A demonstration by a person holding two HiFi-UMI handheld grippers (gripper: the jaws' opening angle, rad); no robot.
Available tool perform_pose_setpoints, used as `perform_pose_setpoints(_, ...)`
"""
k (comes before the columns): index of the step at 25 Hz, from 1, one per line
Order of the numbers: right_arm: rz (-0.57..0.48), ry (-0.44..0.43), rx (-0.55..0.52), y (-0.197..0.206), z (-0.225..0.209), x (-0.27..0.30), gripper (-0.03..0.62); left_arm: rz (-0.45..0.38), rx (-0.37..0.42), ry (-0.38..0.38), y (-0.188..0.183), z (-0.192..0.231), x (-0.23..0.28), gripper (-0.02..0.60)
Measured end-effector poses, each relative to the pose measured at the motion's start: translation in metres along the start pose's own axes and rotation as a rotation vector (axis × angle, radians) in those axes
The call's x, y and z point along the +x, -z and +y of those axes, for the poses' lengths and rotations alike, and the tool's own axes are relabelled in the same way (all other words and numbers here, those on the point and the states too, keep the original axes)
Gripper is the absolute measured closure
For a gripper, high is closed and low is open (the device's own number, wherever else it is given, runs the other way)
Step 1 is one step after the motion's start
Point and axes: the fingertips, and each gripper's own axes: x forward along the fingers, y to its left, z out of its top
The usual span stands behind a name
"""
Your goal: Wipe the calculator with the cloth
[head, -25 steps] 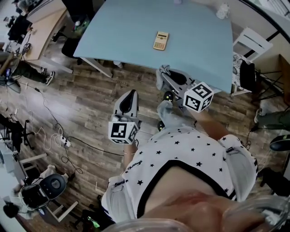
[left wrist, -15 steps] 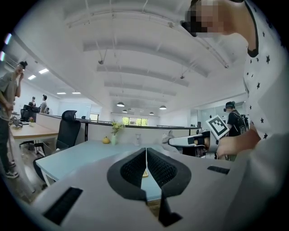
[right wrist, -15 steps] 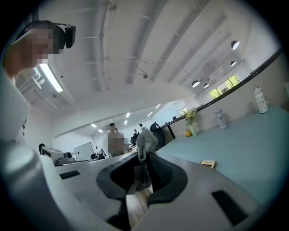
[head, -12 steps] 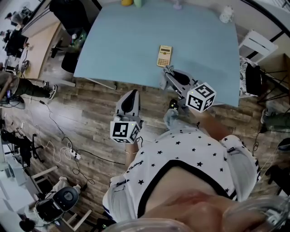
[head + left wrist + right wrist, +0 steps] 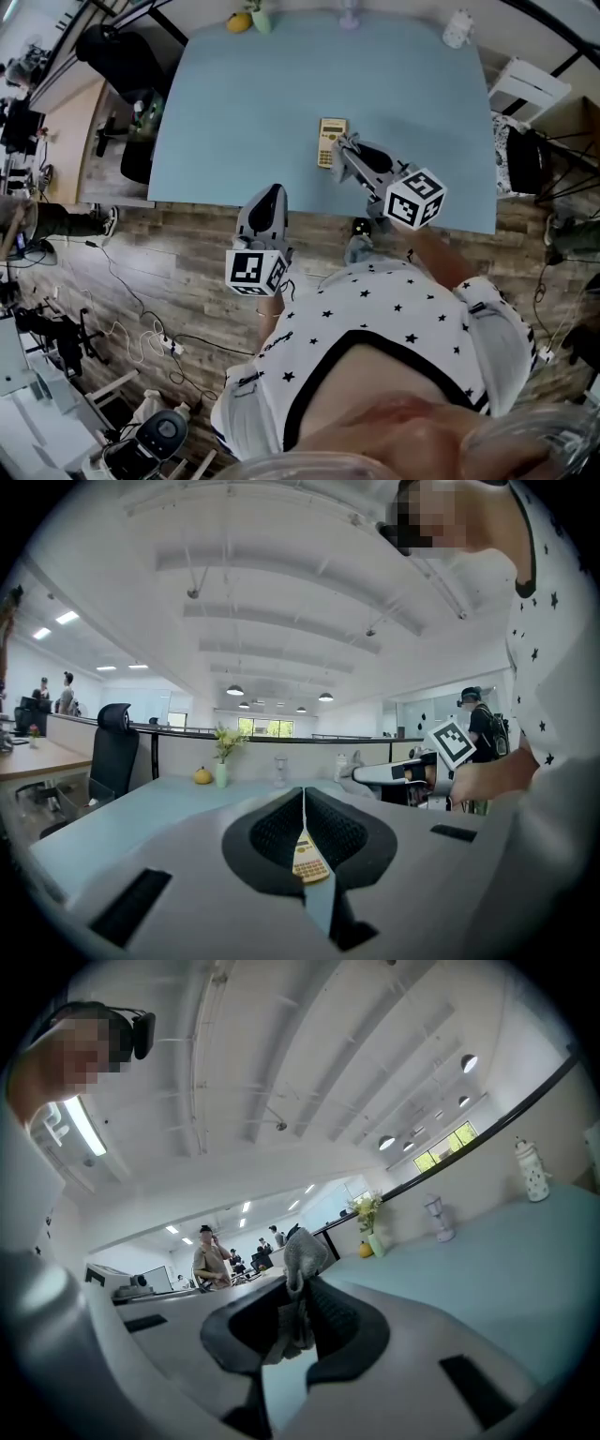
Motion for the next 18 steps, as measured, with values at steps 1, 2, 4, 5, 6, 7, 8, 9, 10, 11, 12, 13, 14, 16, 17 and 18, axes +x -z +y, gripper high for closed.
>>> perform_pose_setpoints(1, -0.004, 0.009, 0.001, -0.002, -0.006, 0.003, 0.546, -0.002, 0.006, 0.006, -0.003, 0.003, 0.006, 0.551)
perform_pose_setpoints(2, -0.007, 0.018, 0.003, -0.003, -0.011, 0.006, 0.546, -0.005, 0.009, 0.011, -0.005, 0.007, 0.012, 0.551)
perform_pose_setpoints(4, -0.005, 0.033, 0.004, -0.002, -0.019, 0.015, 0.546, -0.007, 0.007, 0.024, -0.008, 0.016, 0.024, 0.551)
perform_pose_setpoints(5, 0.0, 0.038, 0.004, -0.001, -0.022, 0.019, 0.546, -0.006, 0.005, 0.032, -0.008, 0.02, 0.029, 0.551)
perform_pose_setpoints(6, 0.008, 0.043, 0.003, 0.001, -0.024, 0.023, 0.546, -0.007, 0.003, 0.044, -0.009, 0.021, 0.034, 0.551)
perform_pose_setpoints(7, 0.016, 0.05, 0.003, 0.003, -0.026, 0.025, 0.546, -0.01, 0.002, 0.059, -0.01, 0.022, 0.039, 0.551)
perform_pose_setpoints(8, 0.023, 0.06, 0.006, 0.004, -0.029, 0.027, 0.546, -0.011, 0.001, 0.076, -0.01, 0.021, 0.046, 0.551)
perform_pose_setpoints(9, 0.026, 0.072, 0.01, 0.005, -0.032, 0.028, 0.546, -0.011, 0.0, 0.095, -0.011, 0.022, 0.052, 0.551)
perform_pose_setpoints(10, 0.027, 0.088, 0.015, 0.006, -0.035, 0.028, 0.546, -0.01, -0.001, 0.117, -0.012, 0.021, 0.06, 0.551)
perform_pose_setpoints(11, 0.026, 0.109, 0.018, 0.005, -0.038, 0.027, 0.546, -0.008, -0.002, 0.145, -0.013, 0.021, 0.067, 0.551)
perform_pose_setpoints(12, 0.024, 0.133, 0.019, 0.004, -0.042, 0.025, 0.546, -0.005, -0.002, 0.176, -0.014, 0.02, 0.074, 0.551)
perform_pose_setpoints(13, 0.023, 0.16, 0.02, 0.004, -0.045, 0.024, 0.546, 0.0, -0.001, 0.209, -0.015, 0.019, 0.08, 0.551)
perform_pose_setpoints(14, 0.021, 0.186, 0.022, 0.003, -0.047, 0.024, 0.546, 0.005, 0.002, 0.24, -0.016, 0.019, 0.086, 0.551)
perform_pose_setpoints(16, 0.014, 0.232, 0.031, 0.004, -0.05, 0.026, 0.546, 0.014, 0.011, 0.296, -0.02, 0.023, 0.096, 0.551)
perform_pose_setpoints(17, 0.009, 0.253, 0.036, 0.005, -0.05, 0.029, 0.546, 0.017, 0.018, 0.322, -0.023, 0.027, 0.101, 0.551)
perform_pose_setpoints(18, 0.004, 0.275, 0.041, 0.005, -0.051, 0.032, 0.546, 0.018, 0.025, 0.345, -0.026, 0.031, 0.105, 0.551)
